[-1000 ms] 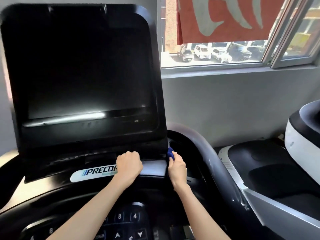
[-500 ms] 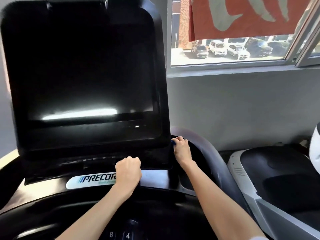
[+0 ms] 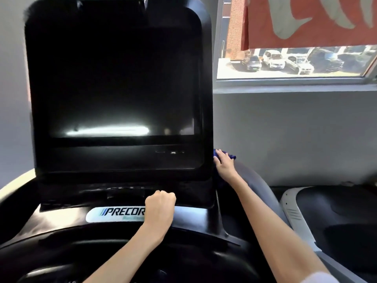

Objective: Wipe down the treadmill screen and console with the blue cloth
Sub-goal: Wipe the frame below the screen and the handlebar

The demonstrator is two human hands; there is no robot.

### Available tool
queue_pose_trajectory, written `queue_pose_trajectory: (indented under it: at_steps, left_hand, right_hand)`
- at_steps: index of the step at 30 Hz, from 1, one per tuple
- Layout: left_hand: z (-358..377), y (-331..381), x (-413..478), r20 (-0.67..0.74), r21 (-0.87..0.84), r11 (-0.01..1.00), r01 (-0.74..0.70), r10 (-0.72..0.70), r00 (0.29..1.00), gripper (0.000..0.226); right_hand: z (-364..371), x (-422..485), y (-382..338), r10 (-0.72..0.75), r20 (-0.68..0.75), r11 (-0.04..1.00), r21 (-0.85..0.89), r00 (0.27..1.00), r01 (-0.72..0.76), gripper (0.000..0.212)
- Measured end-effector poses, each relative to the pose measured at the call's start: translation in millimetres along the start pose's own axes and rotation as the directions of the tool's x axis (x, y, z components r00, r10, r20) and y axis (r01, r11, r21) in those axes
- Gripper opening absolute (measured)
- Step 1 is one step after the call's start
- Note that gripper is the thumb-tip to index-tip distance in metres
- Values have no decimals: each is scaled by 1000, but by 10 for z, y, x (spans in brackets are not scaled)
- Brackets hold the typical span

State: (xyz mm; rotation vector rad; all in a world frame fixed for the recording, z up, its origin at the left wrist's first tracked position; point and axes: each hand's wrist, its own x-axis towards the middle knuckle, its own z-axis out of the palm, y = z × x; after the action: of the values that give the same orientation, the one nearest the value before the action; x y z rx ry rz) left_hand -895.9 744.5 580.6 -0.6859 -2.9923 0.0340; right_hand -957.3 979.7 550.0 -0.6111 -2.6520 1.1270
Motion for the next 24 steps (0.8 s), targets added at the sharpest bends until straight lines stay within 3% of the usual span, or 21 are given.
queue_pose_trajectory:
  at_steps: [2, 5, 7, 9, 11, 13, 15, 18, 20, 22, 24]
  left_hand:
    - [-18, -24, -15, -2, -23, 999, -36, 36, 999, 44]
    - [128, -79, 57, -145, 25, 998, -60, 63, 987, 51]
    - [43, -59, 30, -88, 50, 994, -95, 99, 991, 49]
    - [-41, -31, 34, 53, 86, 996, -22, 17, 998, 31]
    - [14, -27, 40, -37, 79, 997, 3, 0, 999, 10]
    - [-53, -17, 40, -104, 40, 999, 20, -16, 994, 13]
    - [-50, -8, 6, -18, 97, 995, 33, -32, 999, 15]
    - [-43, -3, 20, -33, 77, 996, -34, 37, 999, 41]
    - [-65, 26, 19, 75, 131, 991, -34, 25, 997, 25]
    - [-106, 82, 40, 63, 83, 996, -14, 9, 998, 7]
    - [-81, 60, 43, 36, 117, 993, 3, -7, 999, 26]
  right_hand:
    - [13, 82, 78, -10, 147, 979, -199, 989, 40, 46]
    - [-63, 112, 140, 3, 217, 950, -307, 976, 65, 46]
    - [-57, 80, 140, 15, 149, 914, -404, 989, 47, 48]
    - [49, -73, 126, 29, -16, 904, -426, 999, -33, 49]
    - [157, -285, 188, 17, -137, 893, -443, 990, -77, 53]
    - [175, -464, 343, 23, -194, 874, -472, 981, -114, 60]
    - [109, -559, 466, 79, -233, 857, -480, 969, -185, 61]
    - [51, -397, 378, 165, -181, 859, -456, 970, -231, 58]
    - [29, -218, 231, 60, -65, 890, -448, 996, -83, 55]
    - [10, -111, 132, -114, 154, 870, -462, 981, 174, 54]
    - [-49, -56, 129, -172, 268, 857, -435, 948, 278, 52]
